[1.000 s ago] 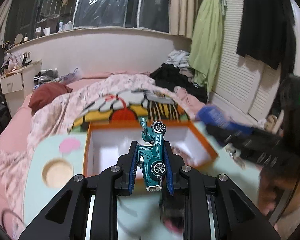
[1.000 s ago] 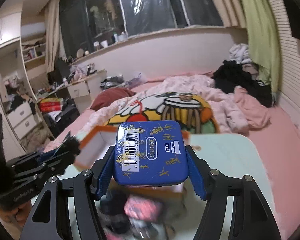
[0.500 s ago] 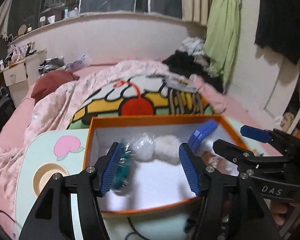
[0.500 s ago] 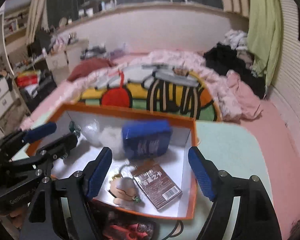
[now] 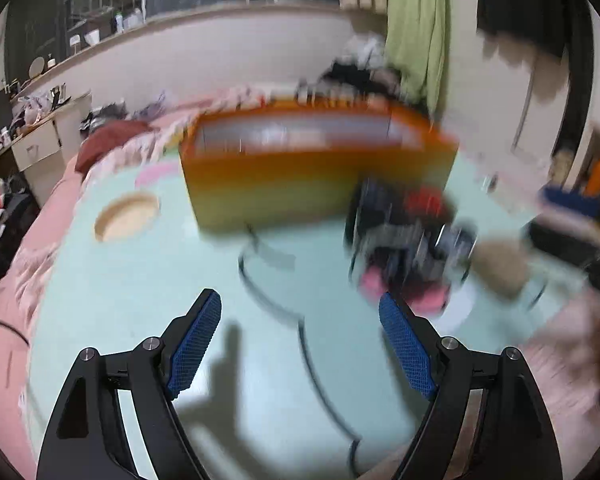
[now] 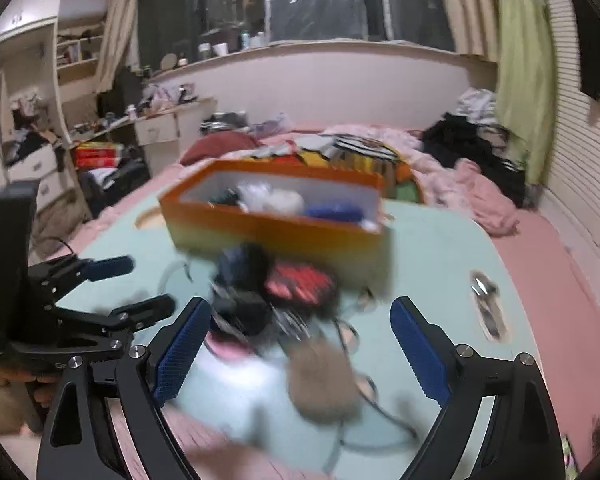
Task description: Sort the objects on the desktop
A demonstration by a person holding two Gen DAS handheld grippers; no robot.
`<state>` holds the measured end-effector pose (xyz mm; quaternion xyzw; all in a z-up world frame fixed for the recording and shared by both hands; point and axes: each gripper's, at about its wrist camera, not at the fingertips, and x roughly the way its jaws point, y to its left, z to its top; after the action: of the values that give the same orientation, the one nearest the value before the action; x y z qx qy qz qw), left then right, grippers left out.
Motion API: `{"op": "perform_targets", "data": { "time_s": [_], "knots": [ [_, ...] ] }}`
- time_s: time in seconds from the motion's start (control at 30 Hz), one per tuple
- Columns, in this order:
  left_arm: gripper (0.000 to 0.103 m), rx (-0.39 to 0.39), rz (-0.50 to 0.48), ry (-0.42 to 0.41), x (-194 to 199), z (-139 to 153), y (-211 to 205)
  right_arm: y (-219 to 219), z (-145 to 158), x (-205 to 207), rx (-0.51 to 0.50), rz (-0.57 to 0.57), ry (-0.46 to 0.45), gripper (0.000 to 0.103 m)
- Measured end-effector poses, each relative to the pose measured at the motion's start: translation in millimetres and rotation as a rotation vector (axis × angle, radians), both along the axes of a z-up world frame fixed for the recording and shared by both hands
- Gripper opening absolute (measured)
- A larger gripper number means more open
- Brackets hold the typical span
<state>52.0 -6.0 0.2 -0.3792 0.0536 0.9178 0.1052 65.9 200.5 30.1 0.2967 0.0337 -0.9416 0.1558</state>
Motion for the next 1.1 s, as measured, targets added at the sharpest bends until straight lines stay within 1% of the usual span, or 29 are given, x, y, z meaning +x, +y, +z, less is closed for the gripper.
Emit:
{"op": "perform_targets", "data": {
  "time_s": [0.07,0.13,0.17,0.2,0.23,0.27,0.3,0.33,0.4,0.53,0.67,1.1],
  "knots": [
    [0.086,-0.040,0.002,0.004,-3,-4,7,9,-14,6,-0.007,-0.003,-0.052,0.092],
    [0.088,-0.050,0.012,0.002,-8,-6,10,13,-26,7,0.010,-0.007,-0.080,0.092],
    [0.088,-0.049,0.017,0.002,-9,-7,10,13,-36,7,0.031,-0.026,-0.095,0.092],
    [0.088,-0.046,0.020,0.005,-10,-9,10,14,-42,7,0.029,-0.032,-0.112,0.092],
    [0.088,-0.045,0.021,0.008,-11,-9,11,16,-51,5,0.004,-0.032,-0.147,0.094],
    [0.088,-0.047,0.022,0.009,-13,-10,11,18,-53,3,-0.007,-0.035,-0.151,0.099],
    [0.088,-0.046,0.022,0.010,-13,-10,11,20,-53,0,-0.016,-0.035,-0.165,0.101],
    [0.088,-0.044,0.022,0.010,-16,-11,11,21,-53,-3,-0.018,-0.032,-0.166,0.103],
    [0.088,-0.039,0.020,0.008,-15,-9,11,20,-54,-5,-0.006,-0.031,-0.163,0.103],
    [0.088,-0.038,0.018,0.013,-1,-5,10,19,-54,-5,-0.002,-0.032,-0.162,0.103],
    [0.088,-0.037,0.017,0.013,4,-5,10,19,-54,-4,-0.003,-0.031,-0.161,0.103],
    [0.088,-0.036,0.017,0.013,4,-5,10,19,-55,-4,-0.002,-0.032,-0.161,0.103]
  ]
}}
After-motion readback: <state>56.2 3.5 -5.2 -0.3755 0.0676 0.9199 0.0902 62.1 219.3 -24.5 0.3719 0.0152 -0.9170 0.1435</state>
